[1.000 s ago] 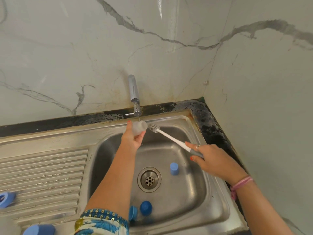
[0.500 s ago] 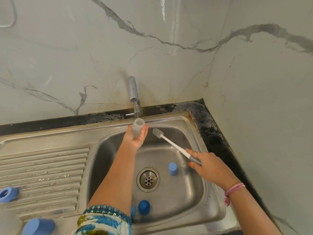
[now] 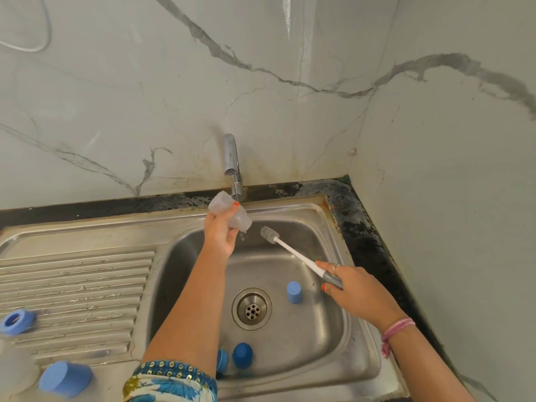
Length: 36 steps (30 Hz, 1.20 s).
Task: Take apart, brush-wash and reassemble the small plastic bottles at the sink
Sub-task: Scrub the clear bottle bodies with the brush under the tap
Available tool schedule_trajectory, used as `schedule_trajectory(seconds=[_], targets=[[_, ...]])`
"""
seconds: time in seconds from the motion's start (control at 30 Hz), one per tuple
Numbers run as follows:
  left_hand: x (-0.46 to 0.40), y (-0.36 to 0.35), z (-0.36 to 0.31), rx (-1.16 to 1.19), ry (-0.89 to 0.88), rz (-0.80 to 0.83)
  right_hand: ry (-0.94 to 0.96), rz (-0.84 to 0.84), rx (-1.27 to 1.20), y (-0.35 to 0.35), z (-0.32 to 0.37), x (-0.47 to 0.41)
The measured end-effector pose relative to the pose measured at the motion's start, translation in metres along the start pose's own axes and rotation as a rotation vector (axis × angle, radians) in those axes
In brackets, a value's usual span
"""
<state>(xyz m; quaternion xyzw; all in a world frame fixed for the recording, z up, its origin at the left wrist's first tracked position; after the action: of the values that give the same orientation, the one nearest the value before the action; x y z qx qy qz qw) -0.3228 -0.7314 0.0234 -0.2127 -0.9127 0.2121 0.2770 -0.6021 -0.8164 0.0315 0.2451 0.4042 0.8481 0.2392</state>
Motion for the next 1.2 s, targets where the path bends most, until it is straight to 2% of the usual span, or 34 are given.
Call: schedule_trajectory(seconds=[0.17,0.4,0.77,0.9,0.93,1.03,1.1,1.2], targets=[[0.005,-0.005,-0.001,-0.309,-0.184,0.005,0.013,-0.007,0.014,-0.001,0.0,0.001],[0.011,-0.009,0.001,-0.526,-0.264,-0.013,0.011,0.0,0.013,0.001,0.002,0.008],[0.025,-0.011,-0.002,-0.453,-0.237,-0.091,0.012,-0.023,0.043,-0.001,0.015,0.014],[0.036,0.003,-0.007,-0.286,-0.089,-0.103,0.013,0.004,0.019,-0.006,0.026,0.012],[0.04,0.008,-0.008,-0.37,-0.088,-0.114,0.013,0.017,-0.006,-0.009,0.029,0.013],[0.052,0.027,-0.012,-1.048,-0.271,-0.25,0.013,0.072,0.082,-0.023,0.037,0.014],[0.056,0.038,-0.015,-1.165,-0.272,-0.257,0.017,0.103,0.222,-0.035,0.047,0.017],[0.06,0.053,-0.023,-1.166,-0.233,-0.245,0.048,0.089,0.277,-0.05,0.065,0.019]])
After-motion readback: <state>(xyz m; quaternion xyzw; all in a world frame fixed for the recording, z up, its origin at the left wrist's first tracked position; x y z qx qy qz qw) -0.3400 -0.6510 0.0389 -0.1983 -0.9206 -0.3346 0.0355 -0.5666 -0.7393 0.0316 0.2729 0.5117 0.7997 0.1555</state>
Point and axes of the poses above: each hand's wrist, its own x-axis away from the middle knuckle, its own y-axis out of the back of the hand, z = x × y, the point moved 1 cm from there along -x, towards the middle knuckle, and after that the axes turned 1 degree about y, right-handed, at the moved point
